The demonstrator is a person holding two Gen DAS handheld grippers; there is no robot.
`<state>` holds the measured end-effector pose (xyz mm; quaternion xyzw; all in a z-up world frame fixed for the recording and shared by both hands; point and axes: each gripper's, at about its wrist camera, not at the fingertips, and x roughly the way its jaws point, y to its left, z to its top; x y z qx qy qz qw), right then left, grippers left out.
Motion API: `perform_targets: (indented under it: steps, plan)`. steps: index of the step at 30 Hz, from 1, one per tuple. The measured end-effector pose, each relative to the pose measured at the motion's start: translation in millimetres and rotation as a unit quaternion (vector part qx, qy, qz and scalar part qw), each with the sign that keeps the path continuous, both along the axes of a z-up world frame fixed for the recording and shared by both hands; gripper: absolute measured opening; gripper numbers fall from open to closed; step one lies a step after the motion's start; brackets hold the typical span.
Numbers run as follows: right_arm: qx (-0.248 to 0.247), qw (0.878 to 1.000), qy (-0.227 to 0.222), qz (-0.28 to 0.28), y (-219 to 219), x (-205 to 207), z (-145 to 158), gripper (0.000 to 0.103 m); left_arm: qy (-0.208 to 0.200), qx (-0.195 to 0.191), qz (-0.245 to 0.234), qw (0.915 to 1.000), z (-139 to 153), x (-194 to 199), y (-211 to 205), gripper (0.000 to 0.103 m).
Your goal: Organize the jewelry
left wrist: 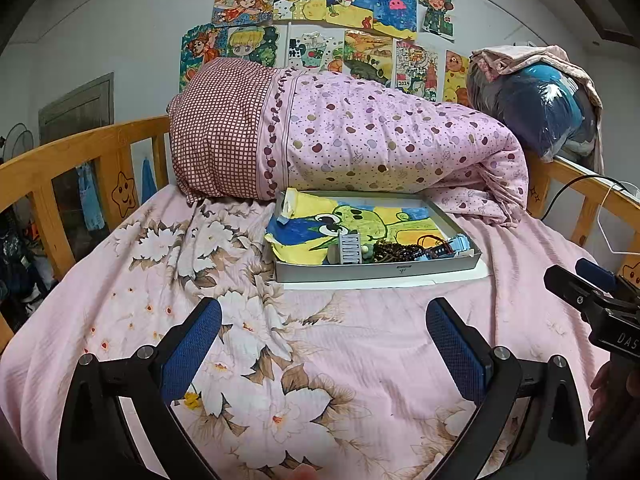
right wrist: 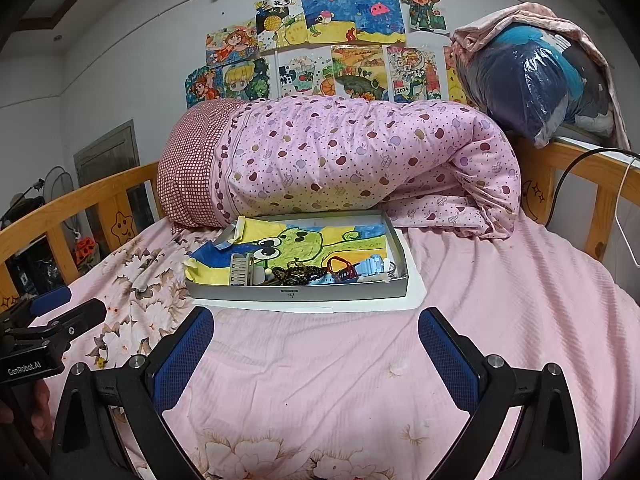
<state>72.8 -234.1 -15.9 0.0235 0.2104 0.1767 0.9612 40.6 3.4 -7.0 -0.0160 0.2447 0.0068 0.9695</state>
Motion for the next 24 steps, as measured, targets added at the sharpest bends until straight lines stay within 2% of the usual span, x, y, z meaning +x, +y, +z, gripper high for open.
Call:
perform_targets:
  steps: [24]
  plan:
    - [0.0, 1.0, 0.002, 0.0, 1.0, -1.2, -0.9, 0.103, 0.001, 0.0, -0.001, 1.0, -0.6, -0.5, -1.5, 0.1]
